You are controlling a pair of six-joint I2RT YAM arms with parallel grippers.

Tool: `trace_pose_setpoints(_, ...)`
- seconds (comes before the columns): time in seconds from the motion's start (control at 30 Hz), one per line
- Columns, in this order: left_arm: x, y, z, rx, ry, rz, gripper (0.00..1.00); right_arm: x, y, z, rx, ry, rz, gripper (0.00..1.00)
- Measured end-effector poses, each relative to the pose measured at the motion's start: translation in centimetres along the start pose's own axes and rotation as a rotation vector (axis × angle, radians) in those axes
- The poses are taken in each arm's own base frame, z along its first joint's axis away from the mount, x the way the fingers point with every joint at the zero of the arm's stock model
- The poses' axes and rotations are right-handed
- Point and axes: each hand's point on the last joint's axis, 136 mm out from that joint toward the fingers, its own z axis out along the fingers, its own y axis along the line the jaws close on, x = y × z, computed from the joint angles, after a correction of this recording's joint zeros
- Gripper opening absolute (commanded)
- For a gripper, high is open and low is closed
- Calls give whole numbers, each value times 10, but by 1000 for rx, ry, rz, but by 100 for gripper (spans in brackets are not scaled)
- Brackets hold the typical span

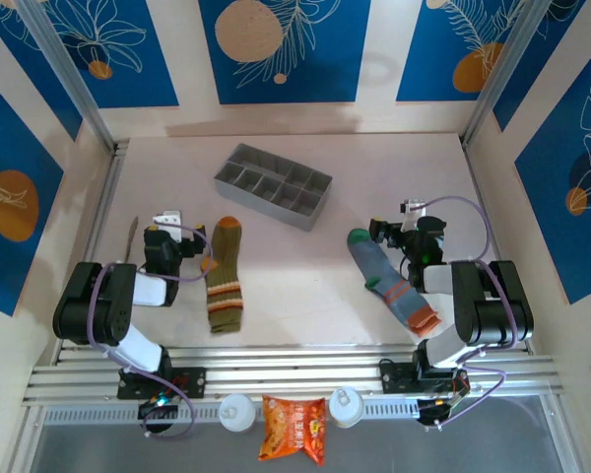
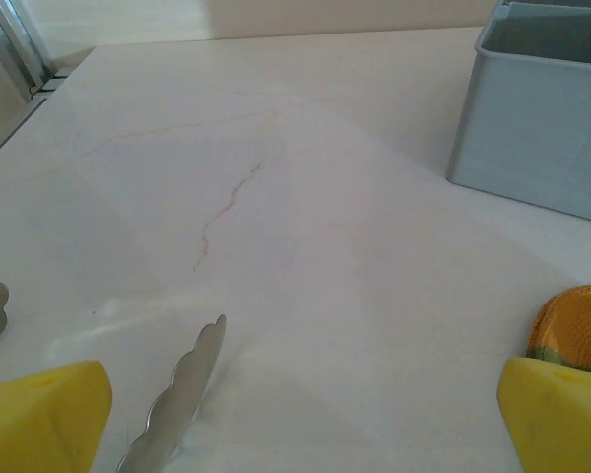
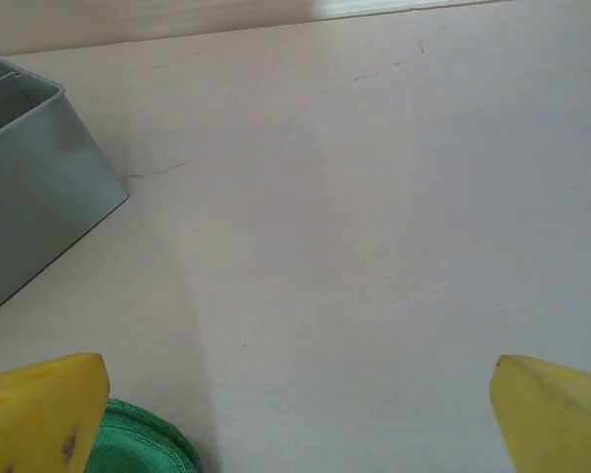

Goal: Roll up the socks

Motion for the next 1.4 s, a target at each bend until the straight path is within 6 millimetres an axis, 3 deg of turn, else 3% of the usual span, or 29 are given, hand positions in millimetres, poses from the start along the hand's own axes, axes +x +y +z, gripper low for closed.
trace_pose_setpoints(0.63, 0, 0, 0, 0, 0, 0, 100, 0, 0, 0, 0, -1, 0, 99)
trace_pose_setpoints(0.77, -3, 2, -4, -10, -4, 0, 100, -12, 0, -15, 33, 5, 1, 99)
trace_pose_setpoints(0.83, -16, 6, -17, -39, -13, -3, 100, -46, 6, -32, 52, -64, -18, 99)
trace_pose_setpoints(0.9, -52, 11, -35, -79, -64, -38, 100, -99, 21, -54, 51, -175, -60, 99)
trace_pose_setpoints(0.93, -82, 14, -47, -105, -110, -98, 100, -137, 36, -69, 41, -252, -78, 99)
trace_pose_setpoints(1.03, -158, 26, -79, -161, -145, -411, 100, -240, 65, -118, 3, -394, 56, 99)
trace_pose_setpoints(1.1, -196, 31, -102, -144, -179, -632, 100, -285, 63, -150, -1, -435, 205, 99)
trace_pose_setpoints(1.13, -201, 31, -108, -106, -164, -722, 100, -299, 62, -162, -22, -443, 248, 99)
trace_pose_setpoints(1.17, -198, 29, -111, -78, -130, -777, 98, -302, 63, -168, -41, -435, 267, 99)
trace_pose_setpoints(1.2, -188, 23, -110, -55, -50, -831, 89, -301, 70, -170, -60, -404, 273, 99)
trace_pose_setpoints(1.27, -151, -3, -98, -29, 176, -874, 72, -278, 112, -156, -152, -284, 239, 94)
trace_pose_setpoints(1.37, -68, -62, -96, -3, 587, -833, 63, -200, 218, -135, -400, -29, 92, 87)
trace_pose_setpoints(1.4, -37, -77, -104, -7, 718, -811, 59, -160, 251, -132, -483, 67, 30, 86)
